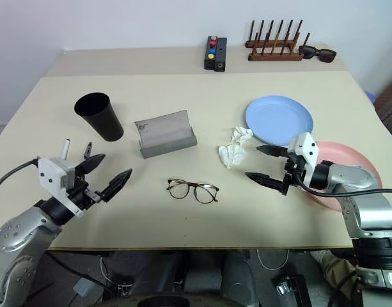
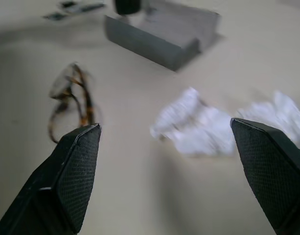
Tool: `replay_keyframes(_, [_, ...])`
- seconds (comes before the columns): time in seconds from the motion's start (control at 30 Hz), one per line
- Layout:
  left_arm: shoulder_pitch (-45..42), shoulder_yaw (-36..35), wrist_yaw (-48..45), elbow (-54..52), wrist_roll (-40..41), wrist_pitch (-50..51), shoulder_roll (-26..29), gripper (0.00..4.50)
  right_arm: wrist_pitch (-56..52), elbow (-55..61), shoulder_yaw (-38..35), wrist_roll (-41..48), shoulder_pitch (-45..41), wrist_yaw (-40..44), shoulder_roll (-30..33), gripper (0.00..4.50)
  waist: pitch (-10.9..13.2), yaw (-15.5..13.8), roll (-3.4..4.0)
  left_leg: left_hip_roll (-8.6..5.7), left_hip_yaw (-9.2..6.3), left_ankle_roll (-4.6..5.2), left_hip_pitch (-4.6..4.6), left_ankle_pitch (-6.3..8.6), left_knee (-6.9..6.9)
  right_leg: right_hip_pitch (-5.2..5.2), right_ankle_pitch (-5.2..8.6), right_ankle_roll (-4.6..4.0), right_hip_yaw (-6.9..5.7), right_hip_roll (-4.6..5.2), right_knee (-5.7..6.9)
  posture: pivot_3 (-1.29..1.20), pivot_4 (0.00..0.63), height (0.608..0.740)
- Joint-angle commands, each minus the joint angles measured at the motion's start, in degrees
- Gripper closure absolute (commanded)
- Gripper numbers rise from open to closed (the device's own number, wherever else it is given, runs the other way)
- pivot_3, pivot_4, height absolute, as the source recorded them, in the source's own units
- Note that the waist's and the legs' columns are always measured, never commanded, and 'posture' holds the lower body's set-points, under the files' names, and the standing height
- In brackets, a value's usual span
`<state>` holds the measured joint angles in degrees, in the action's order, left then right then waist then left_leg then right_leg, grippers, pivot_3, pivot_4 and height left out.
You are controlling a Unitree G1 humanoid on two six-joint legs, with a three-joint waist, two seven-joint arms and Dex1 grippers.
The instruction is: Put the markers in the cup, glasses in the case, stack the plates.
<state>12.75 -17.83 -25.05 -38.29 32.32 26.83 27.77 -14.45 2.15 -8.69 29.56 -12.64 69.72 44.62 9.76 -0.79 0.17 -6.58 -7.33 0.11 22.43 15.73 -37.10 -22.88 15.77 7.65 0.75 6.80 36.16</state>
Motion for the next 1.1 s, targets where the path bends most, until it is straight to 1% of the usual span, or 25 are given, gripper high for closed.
replay_keyframes(0.03, [-1.44, -2.00, 3.94, 0.04, 0.78, 2.34, -0.74, 0.00, 3.71, -1.70, 0.69, 0.91, -3.10, 4.10, -1.22, 0.19, 0.00, 0.02, 0.00, 0.00, 0.00, 0.00, 0.00, 0.00, 0.00, 0.00, 0.00, 0.00, 0.00, 0.00, 0.00, 0.00, 0.150, 0.740])
replay_keyframes(0.17, [-2.68, -2.46, 7.32, 0.58, -0.67, 4.81, -0.65, 0.00, 4.29, -5.35, 1.76, 1.16, -7.89, 4.60, -4.22, 0.19, 0.00, 0.04, -0.01, 0.00, 0.00, -0.06, -0.01, -0.03, 0.00, -0.03, 0.00, 0.00, 0.00, -0.01, 0.02, 0.00, 0.150, 0.740])
replay_keyframes(0.23, [-2.84, -2.48, 9.99, 0.27, -1.25, 6.97, -1.01, 0.00, 4.59, -6.01, 1.87, 1.28, -8.81, 5.13, -5.23, 0.19, 0.00, 0.04, -0.01, 0.00, 0.00, -0.35, 0.00, -0.20, 0.01, -0.03, 0.00, 0.00, 0.00, -0.01, 0.01, 0.00, 0.150, 0.740])
replay_keyframes(0.37, [-2.57, -2.80, 15.19, -0.62, -0.11, 13.10, -2.47, 0.00, 3.01, -5.83, 1.44, 2.84, -10.65, 3.93, -7.82, 0.19, 0.00, -0.01, -0.02, 0.00, 0.00, -0.36, 0.00, -0.20, 0.02, -0.04, 0.00, 0.00, 0.01, -0.01, 0.02, 0.00, 0.150, 0.740])
replay_keyframes(0.5, [-4.04, -4.14, 17.96, 0.28, 0.45, 16.57, -3.16, 0.00, 1.33, -5.01, 1.67, 3.76, -12.20, 3.14, -9.28, 0.19, 0.00, 0.01, -0.01, 0.00, 0.00, -0.36, 0.00, -0.21, 0.01, -0.07, 0.00, 0.00, 0.03, -0.01, 0.06, 0.00, 0.150, 0.740])
replay_keyframes(0.63, [-7.73, -3.78, 20.69, 3.77, -2.40, 18.09, -2.73, 0.00, 1.12, -4.30, 2.87, 3.06, -12.54, 3.13, -9.93, 0.19, 0.00, -0.07, -0.01, 0.00, -0.02, -0.37, 0.00, -0.21, 0.02, -0.10, -0.01, 0.00, 0.01, -0.02, 0.08, 0.00, 0.150, 0.740])
replay_keyframes(0.73, [-11.10, -3.90, 23.92, 6.78, -3.91, 19.74, -3.76, 0.00, 1.15, -3.79, 3.61, 2.54, -12.61, 2.70, -10.18, 0.19, -0.01, 0.03, -0.01, -0.01, -0.02, -0.39, 0.01, -0.22, 0.02, -0.12, -0.01, 0.00, 0.01, -0.02, 0.08, 0.00, 0.150, 0.740])
replay_keyframes(0.83, [-12.67, -4.21, 26.00, 7.87, -4.78, 21.89, -4.49, 0.00, 0.41, -2.77, 3.80, 2.92, -12.96, 1.75, -10.34, 0.19, 0.00, 0.07, -0.01, -0.02, 0.00, -0.41, 0.02, -0.23, 0.02, -0.15, -0.01, 0.01, 0.02, -0.02, 0.09, 0.00, 0.150, 0.740])
replay_keyframes(1.0, [-14.84, -7.22, 28.91, 9.32, -5.06, 25.13, -5.64, 0.00, -0.58, -1.51, 3.85, 3.19, -13.08, 0.84, -10.36, 0.19, -0.01, 0.05, -0.02, -0.01, 0.03, -0.46, 0.06, -0.24, 0.02, -0.23, -0.01, 0.01, 0.04, -0.02, 0.16, 0.00, 0.150, 0.740])
replay_keyframes(1.1, [-15.88, -8.66, 29.93, 9.97, -5.53, 25.25, -5.94, 0.00, -1.03, -0.90, 3.94, 3.30, -13.04, 0.57, -10.32, 0.19, -0.01, 0.05, -0.02, -0.01, 0.03, -0.47, 0.06, -0.24, 0.02, -0.25, -0.01, 0.01, 0.04, -0.02, 0.17, 0.00, 0.150, 0.740])
